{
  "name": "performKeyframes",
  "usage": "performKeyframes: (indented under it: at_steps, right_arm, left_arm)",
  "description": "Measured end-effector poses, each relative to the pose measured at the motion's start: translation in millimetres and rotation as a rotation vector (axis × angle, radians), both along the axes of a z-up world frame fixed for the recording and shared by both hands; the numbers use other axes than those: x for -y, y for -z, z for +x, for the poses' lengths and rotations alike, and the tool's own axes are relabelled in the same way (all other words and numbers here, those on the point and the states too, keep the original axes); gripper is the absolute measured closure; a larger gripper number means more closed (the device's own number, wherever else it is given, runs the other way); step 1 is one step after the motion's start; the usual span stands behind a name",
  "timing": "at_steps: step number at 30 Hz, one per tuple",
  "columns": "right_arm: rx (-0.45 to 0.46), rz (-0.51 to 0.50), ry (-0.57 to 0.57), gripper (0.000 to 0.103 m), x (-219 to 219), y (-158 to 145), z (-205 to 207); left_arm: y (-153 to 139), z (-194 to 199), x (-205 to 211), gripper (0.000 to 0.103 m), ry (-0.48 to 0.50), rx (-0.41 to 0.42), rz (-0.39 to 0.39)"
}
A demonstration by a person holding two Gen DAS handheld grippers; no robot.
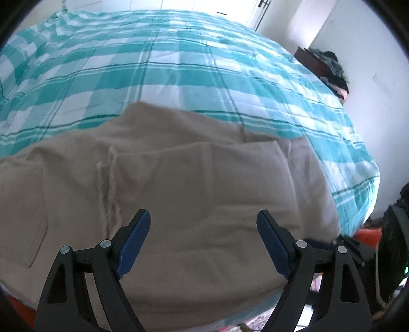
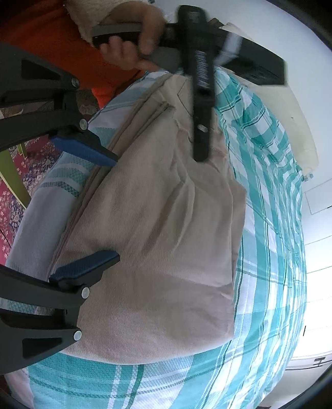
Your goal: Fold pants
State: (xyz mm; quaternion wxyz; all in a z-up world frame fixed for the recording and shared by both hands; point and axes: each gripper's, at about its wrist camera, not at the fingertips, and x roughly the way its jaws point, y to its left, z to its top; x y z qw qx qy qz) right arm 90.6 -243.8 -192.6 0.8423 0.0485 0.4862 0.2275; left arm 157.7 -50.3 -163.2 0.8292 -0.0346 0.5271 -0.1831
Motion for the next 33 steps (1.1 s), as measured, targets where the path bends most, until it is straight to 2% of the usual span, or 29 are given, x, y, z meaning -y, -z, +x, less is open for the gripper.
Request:
performKeyframes:
  at_steps: [5,11,16,20,24,29,33]
  right_arm:
    - [0.009,-0.008,-0.005,0.034,-0.2,0.1,-1.6]
    - [0.008,-0.008,-0.005,0.033,0.1,0.2,-1.9]
    - [0.003,0.0,-0.003,0.033,0.5,-0.4,-2.0]
    - [0.006,-0.005,-0.004,0.033,-0.1,-0.4,-2.5]
    - [0.007,-0.009,-0.004,0.033,-1.5,-0.5,-3.1]
    - [0.008,-0.01,-0.004,0.033,-2.0,-0.5,-3.3]
    - [0.008,-0.009,-0.005,0.033,-1.7,-0.4,-3.3]
  left_arm:
    - [32.2,8.4,4.4,0.016,0.004,-0.07,0.058]
    - [23.4,0.1,3.5,0.016,0.022,-0.056,0.05]
    - [14.5,-7.9,1.0,0.016,0.016,-0.042,0.014]
    - [26.6,-11.9,7.6,0.016,0.047,-0.066,0.052]
    - [27.4,-16.3,11.0,0.015,0.065,-0.042,0.08]
    - [21.6,-14.8,5.6,0.015,0.043,-0.054,0.041]
    - [11.2,-17.9,4.3,0.016,0.033,-0.026,0.014]
